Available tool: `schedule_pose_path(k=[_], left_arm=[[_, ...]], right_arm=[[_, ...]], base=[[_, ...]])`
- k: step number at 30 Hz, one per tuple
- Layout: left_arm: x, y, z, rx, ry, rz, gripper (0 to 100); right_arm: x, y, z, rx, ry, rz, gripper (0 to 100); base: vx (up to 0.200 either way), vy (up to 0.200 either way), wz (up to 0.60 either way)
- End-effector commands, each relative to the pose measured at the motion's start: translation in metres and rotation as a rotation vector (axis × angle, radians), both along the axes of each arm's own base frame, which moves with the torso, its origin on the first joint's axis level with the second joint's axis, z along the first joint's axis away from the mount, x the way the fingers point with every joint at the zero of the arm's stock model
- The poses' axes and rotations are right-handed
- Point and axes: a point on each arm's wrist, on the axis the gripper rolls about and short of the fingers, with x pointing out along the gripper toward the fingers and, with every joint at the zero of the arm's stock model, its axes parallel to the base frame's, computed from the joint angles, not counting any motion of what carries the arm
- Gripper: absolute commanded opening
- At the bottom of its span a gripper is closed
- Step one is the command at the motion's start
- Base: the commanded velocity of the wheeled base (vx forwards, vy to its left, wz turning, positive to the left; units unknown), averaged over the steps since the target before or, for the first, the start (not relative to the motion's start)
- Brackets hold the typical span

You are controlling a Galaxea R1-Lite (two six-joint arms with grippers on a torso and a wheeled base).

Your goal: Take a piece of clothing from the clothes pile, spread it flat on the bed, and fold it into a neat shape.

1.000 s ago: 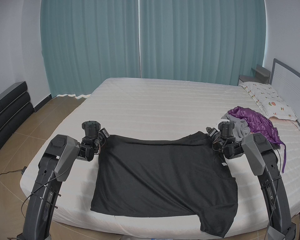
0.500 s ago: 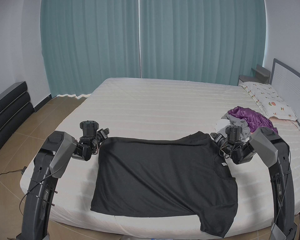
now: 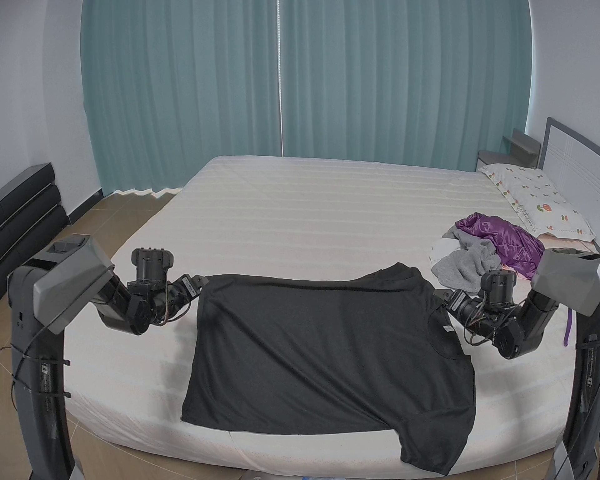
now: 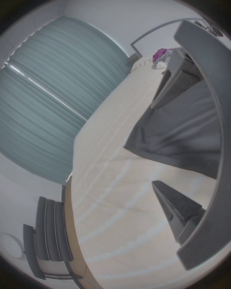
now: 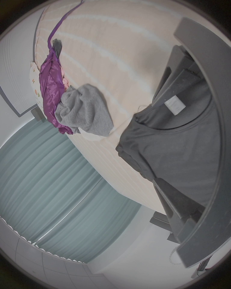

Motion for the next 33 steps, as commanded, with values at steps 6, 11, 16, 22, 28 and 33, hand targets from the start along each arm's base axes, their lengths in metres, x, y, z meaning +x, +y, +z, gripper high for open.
schedule_pose_path(k=[6,11,16,22,28,33], left_arm=[[-0.162,-0.015,0.031,-0.148,0.081,-0.086,100],[-0.176,-0.017,0.022,-0.146,0.087,-0.086,100],[-0.183,-0.016,0.014,-0.16,0.13,-0.071,100],[-0.187,-0.015,0.013,-0.177,0.134,-0.06,100],[-0.187,-0.021,0.014,-0.219,0.137,-0.053,100],[-0.188,-0.025,0.015,-0.217,0.136,-0.069,100]], right_arm=[[-0.126,-0.004,0.032,0.022,0.038,0.067,100],[-0.137,-0.005,0.025,0.039,0.08,0.085,100],[-0.144,-0.005,0.025,0.063,0.097,0.116,100],[-0.15,-0.002,0.025,0.062,0.093,0.127,100],[-0.154,0.0,0.024,0.061,0.081,0.137,100],[-0.154,0.001,0.022,0.063,0.09,0.142,100]], base=[[0.0,0.0,0.0],[-0.08,0.0,0.0],[-0.2,0.0,0.0],[-0.067,0.0,0.0],[0.0,-0.033,0.0],[0.0,-0.2,0.0]])
